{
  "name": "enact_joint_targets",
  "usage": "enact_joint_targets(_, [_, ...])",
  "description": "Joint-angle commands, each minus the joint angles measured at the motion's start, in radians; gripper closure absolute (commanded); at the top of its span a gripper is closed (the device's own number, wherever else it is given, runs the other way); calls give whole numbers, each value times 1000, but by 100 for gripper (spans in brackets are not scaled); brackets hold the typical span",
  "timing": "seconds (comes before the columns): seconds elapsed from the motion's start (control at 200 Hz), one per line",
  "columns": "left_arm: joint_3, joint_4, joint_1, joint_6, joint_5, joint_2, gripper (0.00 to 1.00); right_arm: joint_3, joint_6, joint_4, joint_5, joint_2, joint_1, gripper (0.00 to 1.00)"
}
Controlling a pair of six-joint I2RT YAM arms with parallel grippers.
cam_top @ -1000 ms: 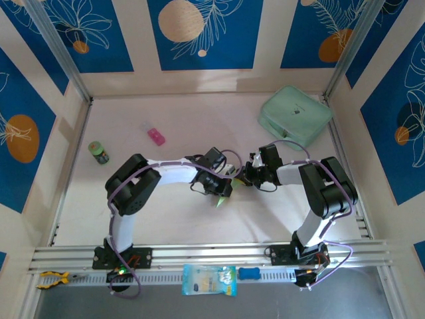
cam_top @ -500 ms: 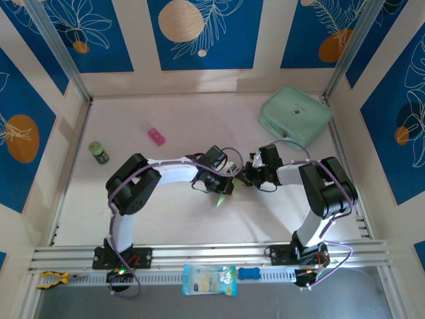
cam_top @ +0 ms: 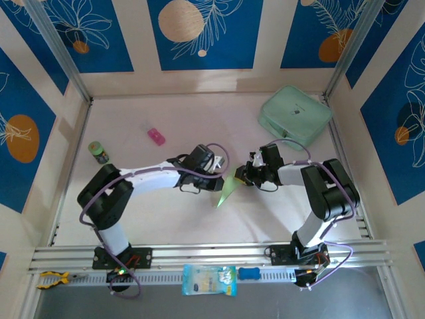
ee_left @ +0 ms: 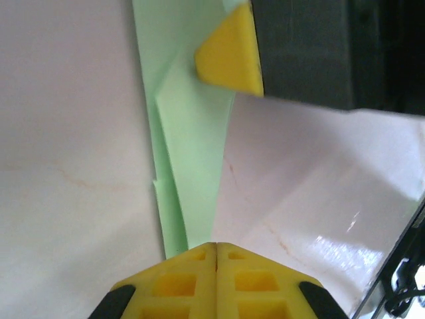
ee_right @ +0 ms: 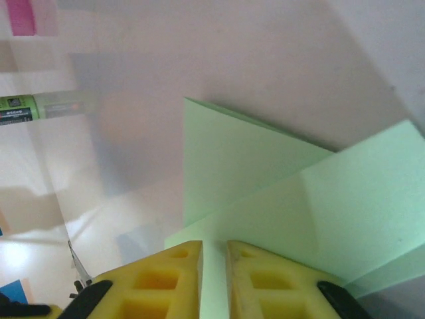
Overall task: Fold a paper plane with a square sheet of paper (pick it up from the middle)
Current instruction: Fold the wing for the fifth time at the center of the table.
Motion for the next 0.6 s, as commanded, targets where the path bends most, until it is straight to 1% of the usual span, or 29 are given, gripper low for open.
enact_joint_targets(0.0, [-30,13,48,-30,-3,4,94,20,-33,-39,-46,-61,-2,79])
enact_joint_targets(0.195, [-55,62,83,-68,69,46,92,-1,-28,-123,-11,-148,-2,72])
enact_joint_targets(0.37, [-31,66,92,-73,120,100,87,-83,11,-152,28,-239,0,66])
enact_joint_targets(0.595, [-7,74,94,-81,173,148,82,-150,45,-144,39,-277,11,65])
